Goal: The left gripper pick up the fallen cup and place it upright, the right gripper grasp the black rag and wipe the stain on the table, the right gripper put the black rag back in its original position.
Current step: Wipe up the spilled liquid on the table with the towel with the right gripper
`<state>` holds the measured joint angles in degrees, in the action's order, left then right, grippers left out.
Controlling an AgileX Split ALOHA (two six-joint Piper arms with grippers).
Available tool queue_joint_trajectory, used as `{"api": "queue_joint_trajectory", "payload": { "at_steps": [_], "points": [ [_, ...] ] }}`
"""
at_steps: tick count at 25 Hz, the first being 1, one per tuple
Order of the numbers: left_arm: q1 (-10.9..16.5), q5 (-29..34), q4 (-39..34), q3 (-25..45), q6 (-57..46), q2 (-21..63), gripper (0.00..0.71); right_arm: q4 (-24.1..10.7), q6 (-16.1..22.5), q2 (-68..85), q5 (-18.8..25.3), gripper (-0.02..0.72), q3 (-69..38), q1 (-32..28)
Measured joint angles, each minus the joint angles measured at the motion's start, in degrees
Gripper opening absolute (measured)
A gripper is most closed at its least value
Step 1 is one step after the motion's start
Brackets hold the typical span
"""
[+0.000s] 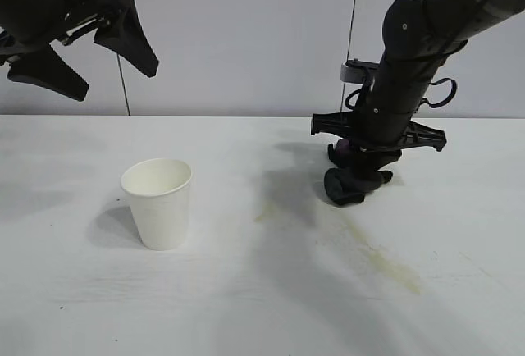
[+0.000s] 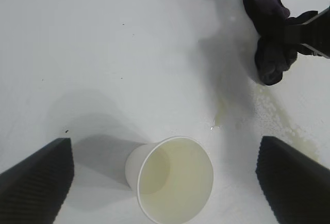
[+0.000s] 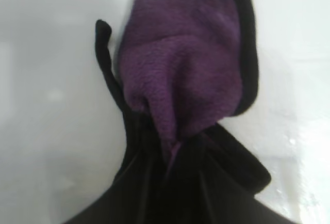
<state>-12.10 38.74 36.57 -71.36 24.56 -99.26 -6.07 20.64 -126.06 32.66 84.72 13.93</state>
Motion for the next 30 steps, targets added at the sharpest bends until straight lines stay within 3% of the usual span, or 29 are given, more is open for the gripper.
{"api": "queue_joint_trajectory", "payload": {
  "at_steps": [10,17,23,30],
  "points": [
    [0.0,0.0,0.0,0.0,0.0,0.0,0.694,-0.5,-0.3,15.6,-5.4,0.113,-27.3,0.3],
    [0.0,0.4,0.0,0.0,0.0,0.0,0.694,-0.5,2.5,23.5,-9.8,0.113,-40.8,6.8],
    [0.0,0.4,0.0,0.0,0.0,0.0,0.694,0.3,6.6,21.1,-10.3,0.113,-37.9,12.2],
    [0.0,0.5,0.0,0.0,0.0,0.0,0.694,1.4,6.7,12.0,-9.2,0.113,-24.3,13.0]
  ]
}}
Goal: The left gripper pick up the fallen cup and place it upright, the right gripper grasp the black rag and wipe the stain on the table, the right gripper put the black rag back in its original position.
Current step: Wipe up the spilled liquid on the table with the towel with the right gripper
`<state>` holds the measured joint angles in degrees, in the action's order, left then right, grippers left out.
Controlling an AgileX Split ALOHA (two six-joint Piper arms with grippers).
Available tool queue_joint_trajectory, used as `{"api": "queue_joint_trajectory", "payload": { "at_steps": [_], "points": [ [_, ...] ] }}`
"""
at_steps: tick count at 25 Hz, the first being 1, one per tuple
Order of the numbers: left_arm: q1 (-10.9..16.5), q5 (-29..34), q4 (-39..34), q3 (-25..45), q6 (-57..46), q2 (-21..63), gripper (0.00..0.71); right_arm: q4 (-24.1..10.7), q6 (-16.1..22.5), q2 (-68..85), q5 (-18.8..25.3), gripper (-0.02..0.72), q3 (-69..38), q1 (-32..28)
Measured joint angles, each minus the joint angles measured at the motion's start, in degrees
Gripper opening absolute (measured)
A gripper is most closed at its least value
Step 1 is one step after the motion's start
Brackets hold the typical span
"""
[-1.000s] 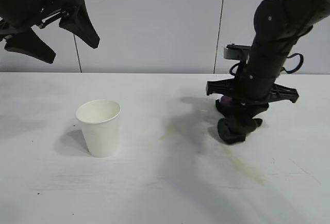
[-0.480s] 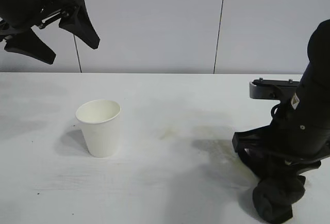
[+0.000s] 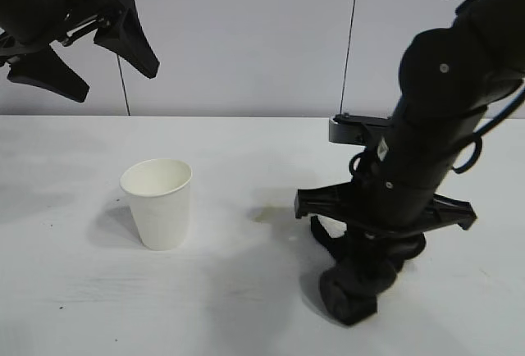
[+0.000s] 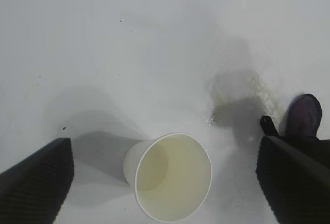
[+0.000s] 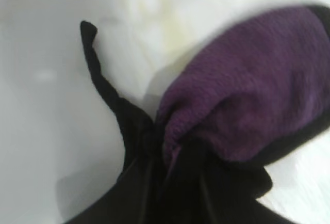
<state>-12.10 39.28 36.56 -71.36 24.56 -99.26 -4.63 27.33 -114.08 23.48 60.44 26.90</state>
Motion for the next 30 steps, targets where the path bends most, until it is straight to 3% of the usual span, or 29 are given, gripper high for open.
{"api": "queue_joint_trajectory", "payload": {
  "at_steps": [13,20,25,30],
  "points": [
    [0.0,0.2,0.0,0.0,0.0,0.0,0.694,-0.1,-2.8,-13.5,7.0,0.113,25.4,0.3],
    [0.0,0.2,0.0,0.0,0.0,0.0,0.694,1.2,-2.2,-14.2,6.8,0.113,26.6,-3.2],
    [0.0,0.2,0.0,0.0,0.0,0.0,0.694,0.1,-4.1,-13.1,7.6,0.113,25.2,-7.3],
    [0.0,0.2,0.0,0.0,0.0,0.0,0.694,-2.4,-4.6,-8.1,5.1,0.113,16.2,-8.8]
  ]
}}
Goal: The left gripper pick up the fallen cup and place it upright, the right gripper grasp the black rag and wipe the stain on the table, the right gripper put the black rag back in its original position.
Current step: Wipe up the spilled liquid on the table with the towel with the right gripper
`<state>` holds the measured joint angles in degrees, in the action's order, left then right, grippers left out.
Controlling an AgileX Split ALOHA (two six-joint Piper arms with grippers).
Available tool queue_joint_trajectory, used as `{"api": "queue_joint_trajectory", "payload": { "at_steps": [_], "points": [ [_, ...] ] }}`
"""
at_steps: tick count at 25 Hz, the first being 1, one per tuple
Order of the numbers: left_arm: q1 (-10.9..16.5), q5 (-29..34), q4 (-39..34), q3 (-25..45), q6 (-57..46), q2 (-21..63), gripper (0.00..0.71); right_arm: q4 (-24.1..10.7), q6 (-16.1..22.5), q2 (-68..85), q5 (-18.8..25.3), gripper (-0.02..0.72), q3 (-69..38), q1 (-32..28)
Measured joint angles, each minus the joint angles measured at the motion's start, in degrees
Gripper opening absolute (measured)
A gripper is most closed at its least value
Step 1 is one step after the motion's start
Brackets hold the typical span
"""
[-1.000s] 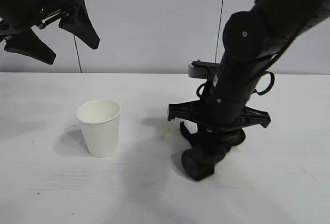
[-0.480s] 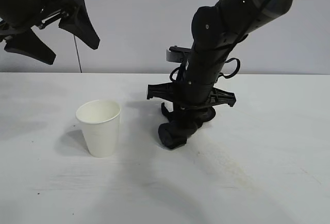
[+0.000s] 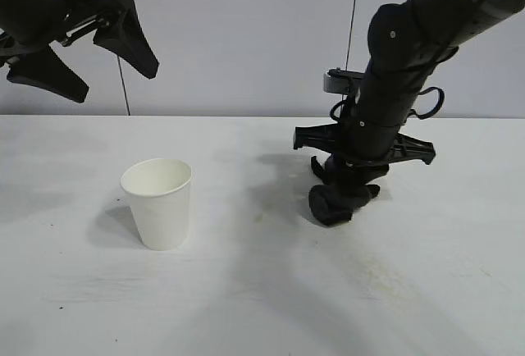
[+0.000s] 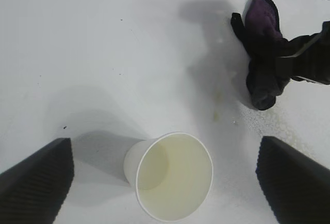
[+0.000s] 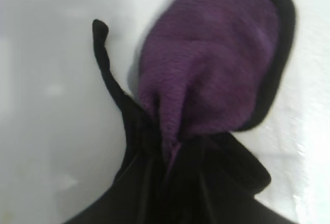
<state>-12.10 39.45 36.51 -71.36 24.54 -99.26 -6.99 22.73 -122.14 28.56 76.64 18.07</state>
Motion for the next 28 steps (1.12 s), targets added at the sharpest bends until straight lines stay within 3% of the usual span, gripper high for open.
{"api": "queue_joint_trajectory", "payload": {
  "at_steps": [6,13,18,23,28],
  "points": [
    [0.0,0.1,0.0,0.0,0.0,0.0,0.694,-2.0,1.0,8.7,-5.8,0.113,-16.2,-0.2],
    [0.0,1.3,0.0,0.0,0.0,0.0,0.694,-9.6,9.7,16.9,-10.4,0.113,-31.6,-3.6],
    [0.0,2.1,-0.6,0.0,0.0,0.0,0.694,-11.3,10.7,20.4,-10.5,0.113,-36.5,-10.4],
    [0.0,2.4,-0.6,0.0,0.0,0.0,0.694,-12.4,11.4,23.4,-8.7,0.113,-40.3,-11.3],
    [0.0,2.5,-0.9,0.0,0.0,0.0,0.694,-11.6,11.6,24.9,-10.0,0.113,-43.7,-10.9]
  ]
}}
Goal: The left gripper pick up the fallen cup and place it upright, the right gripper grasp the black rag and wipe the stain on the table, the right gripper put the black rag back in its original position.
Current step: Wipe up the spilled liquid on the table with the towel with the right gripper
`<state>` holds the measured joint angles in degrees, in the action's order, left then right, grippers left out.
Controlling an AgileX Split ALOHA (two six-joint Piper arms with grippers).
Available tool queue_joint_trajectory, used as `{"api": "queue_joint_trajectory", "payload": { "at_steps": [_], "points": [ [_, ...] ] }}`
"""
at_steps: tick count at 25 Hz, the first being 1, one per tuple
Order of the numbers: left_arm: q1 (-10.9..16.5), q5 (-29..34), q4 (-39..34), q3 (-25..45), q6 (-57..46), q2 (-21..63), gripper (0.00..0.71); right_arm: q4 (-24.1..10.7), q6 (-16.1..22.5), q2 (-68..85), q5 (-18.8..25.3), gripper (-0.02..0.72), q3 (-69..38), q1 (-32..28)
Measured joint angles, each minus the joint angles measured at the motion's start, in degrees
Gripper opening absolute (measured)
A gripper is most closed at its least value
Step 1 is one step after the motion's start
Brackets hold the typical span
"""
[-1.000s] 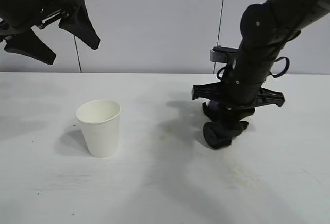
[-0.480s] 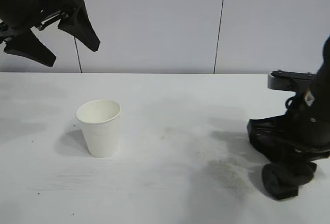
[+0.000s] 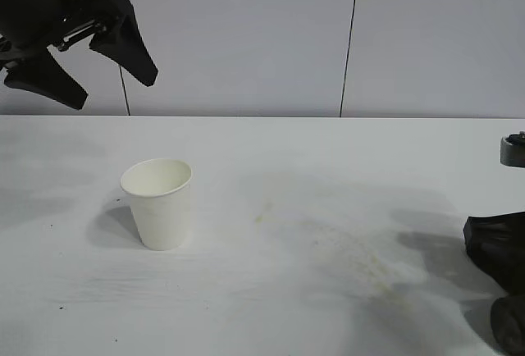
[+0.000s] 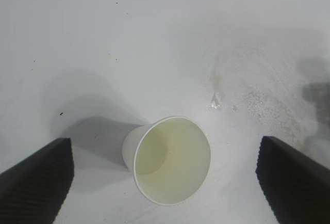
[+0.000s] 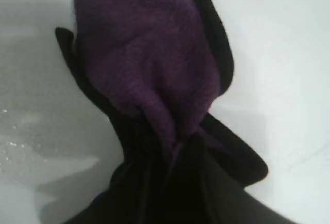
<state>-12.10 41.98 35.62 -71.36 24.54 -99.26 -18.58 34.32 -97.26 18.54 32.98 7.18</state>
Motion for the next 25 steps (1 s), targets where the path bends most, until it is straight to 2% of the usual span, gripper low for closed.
{"api": "queue_joint_trajectory", "payload": {
  "at_steps": [8,14,25],
  "points": [
    [0.0,0.0,-0.1,0.0,0.0,0.0,0.694,-0.2,1.9,-0.6,3.8,0.105,1.5,12.5],
    [0.0,0.0,-0.1,0.0,0.0,0.0,0.694,1.7,2.0,-4.2,8.1,0.105,7.9,15.5],
    [0.0,0.0,-0.1,0.0,0.0,0.0,0.694,3.9,-4.8,-15.9,11.5,0.105,27.9,22.2]
  ]
}}
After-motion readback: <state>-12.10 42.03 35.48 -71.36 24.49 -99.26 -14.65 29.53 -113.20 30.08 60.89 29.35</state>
